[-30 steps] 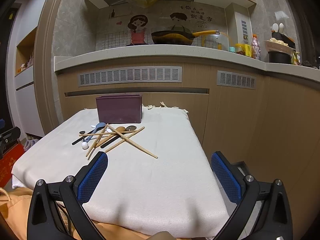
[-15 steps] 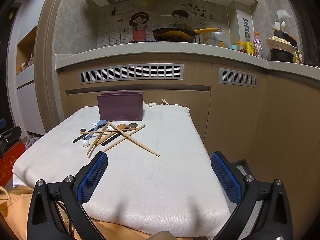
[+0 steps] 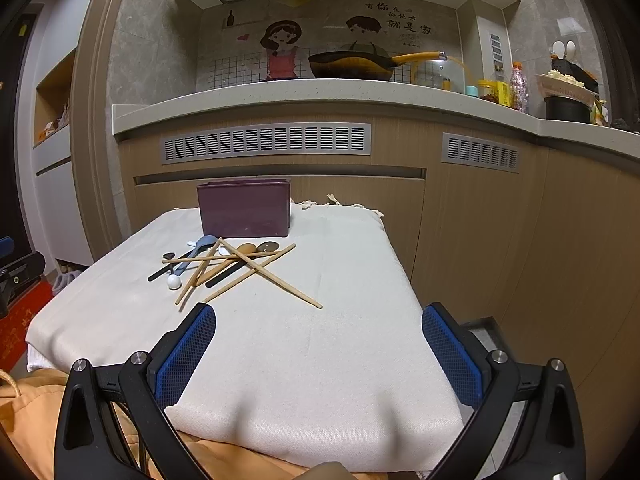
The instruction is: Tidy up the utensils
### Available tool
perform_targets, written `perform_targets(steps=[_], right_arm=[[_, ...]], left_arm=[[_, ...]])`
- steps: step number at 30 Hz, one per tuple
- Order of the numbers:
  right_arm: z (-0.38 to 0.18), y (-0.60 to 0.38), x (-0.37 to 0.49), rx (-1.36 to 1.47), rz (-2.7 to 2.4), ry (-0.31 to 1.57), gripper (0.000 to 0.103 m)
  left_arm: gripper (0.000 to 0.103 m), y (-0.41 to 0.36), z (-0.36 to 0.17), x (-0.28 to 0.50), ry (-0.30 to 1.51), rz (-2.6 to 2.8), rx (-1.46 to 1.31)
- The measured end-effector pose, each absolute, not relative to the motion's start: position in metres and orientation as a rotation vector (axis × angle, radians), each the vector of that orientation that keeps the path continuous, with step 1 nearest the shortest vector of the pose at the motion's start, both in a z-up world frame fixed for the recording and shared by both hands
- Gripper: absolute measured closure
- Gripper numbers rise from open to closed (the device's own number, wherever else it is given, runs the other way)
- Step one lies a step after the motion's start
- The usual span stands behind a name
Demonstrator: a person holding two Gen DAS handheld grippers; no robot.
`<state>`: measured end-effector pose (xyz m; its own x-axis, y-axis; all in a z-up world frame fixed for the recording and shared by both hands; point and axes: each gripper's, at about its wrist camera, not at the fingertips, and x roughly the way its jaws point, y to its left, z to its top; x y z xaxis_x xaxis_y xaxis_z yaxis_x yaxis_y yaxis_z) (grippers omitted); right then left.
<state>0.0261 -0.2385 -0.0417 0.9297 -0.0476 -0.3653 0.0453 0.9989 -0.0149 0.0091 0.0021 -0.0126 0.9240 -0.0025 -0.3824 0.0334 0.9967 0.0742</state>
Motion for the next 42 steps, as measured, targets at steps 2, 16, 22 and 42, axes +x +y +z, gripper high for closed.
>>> perform_targets(steps=[2,16,22,42], right_arm=[[-0.0422,-0.2382,0.0253,-0.007,-0.046,0.375,0.0],[-0.0405,-0.2368,0.0281,-0.01,-0.042,0.381,0.0],[-0.0405,-0.2368,0.0283,-0.01,-0.042,0.381,0.0],[-0.0447,-0.2321,0.0289,-0.01,-0.035,0.391,0.0]], left_arm=[[0.0,0.0022,-0.0124,0.0089,0.392,-0.019,0.08],[0.0,0.0024,-0.0124,0.0093,0.393,-0.019,0.08],[0.0,0.0026,-0.0118,0.0095,0.395,-0.019,0.08],[0.0,0.003,-0.0122,0.0099,0.4,-0.023,0.086]])
